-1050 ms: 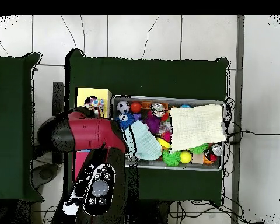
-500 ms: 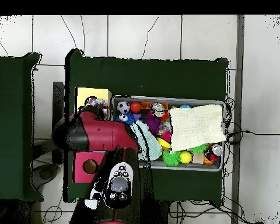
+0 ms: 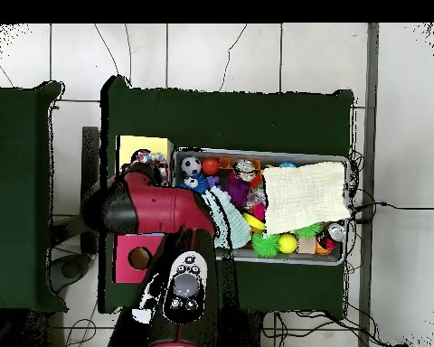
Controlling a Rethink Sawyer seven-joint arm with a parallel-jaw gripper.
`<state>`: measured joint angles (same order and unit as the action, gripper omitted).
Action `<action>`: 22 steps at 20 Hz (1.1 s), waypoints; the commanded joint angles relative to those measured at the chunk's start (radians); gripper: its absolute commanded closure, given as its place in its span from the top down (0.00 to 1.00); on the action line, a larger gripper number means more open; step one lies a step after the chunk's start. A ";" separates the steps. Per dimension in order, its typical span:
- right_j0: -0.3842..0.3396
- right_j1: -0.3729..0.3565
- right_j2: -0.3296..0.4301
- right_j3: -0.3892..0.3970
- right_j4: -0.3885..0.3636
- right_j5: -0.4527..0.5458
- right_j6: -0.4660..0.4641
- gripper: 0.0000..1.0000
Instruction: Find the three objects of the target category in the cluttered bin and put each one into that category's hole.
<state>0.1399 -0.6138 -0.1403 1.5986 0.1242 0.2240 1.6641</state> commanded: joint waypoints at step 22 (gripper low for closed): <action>-0.040 0.213 0.250 0.158 0.137 -0.331 0.360 0.00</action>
<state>0.1432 -0.5099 -0.0425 1.6517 0.2416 -0.0654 1.7500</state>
